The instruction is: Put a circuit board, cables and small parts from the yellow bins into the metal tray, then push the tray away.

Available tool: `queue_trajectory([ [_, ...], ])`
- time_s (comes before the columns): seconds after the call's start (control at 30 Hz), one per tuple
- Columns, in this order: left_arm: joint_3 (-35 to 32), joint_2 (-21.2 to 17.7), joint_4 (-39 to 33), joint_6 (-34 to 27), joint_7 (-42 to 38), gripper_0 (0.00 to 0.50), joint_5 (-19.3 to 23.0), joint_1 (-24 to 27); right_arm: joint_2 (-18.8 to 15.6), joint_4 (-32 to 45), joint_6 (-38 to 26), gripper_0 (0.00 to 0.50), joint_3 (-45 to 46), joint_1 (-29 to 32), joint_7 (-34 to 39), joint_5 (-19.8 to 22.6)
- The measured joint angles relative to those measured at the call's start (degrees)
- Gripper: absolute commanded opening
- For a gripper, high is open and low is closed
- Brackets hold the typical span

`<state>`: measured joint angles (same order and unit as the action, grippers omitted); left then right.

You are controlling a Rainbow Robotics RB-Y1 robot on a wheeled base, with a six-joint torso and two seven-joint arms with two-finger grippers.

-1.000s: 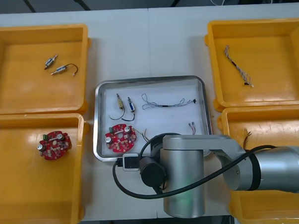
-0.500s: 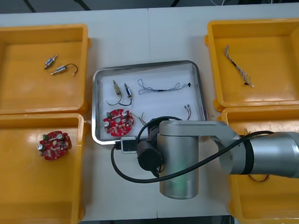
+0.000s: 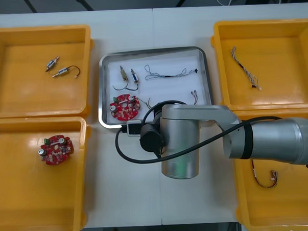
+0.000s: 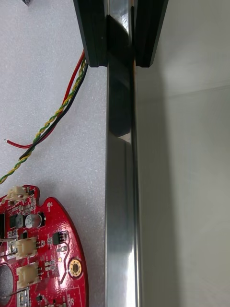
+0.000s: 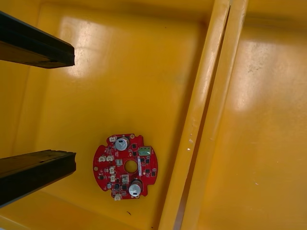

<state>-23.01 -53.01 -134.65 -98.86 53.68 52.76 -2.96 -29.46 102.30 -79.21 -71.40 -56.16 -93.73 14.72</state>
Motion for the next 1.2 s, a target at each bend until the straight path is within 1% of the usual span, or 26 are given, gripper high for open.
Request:
queue_trajectory([
  [0.17,0.0,0.0,0.0,0.0,0.0,0.500,0.0,0.0,0.0,-3.1,1.8,0.000,0.0,-2.1,0.0,0.2],
  [0.4,0.0,0.0,0.0,0.0,0.0,0.500,0.0,0.0,0.0,-7.4,4.1,0.000,-0.1,-5.5,0.0,2.5],
  [0.57,0.0,0.0,0.0,0.0,0.0,0.500,0.0,0.0,0.0,-10.4,5.9,0.000,-0.1,-7.5,0.0,2.7],
  [0.9,0.0,0.0,0.0,0.0,0.0,0.500,0.0,0.0,0.5,-19.1,15.8,0.000,-0.3,-9.8,0.0,2.7],
  [1.2,-0.2,0.0,0.0,0.0,0.0,0.500,0.0,0.0,1.7,-26.3,24.5,0.000,-0.3,-11.9,0.0,2.8],
])
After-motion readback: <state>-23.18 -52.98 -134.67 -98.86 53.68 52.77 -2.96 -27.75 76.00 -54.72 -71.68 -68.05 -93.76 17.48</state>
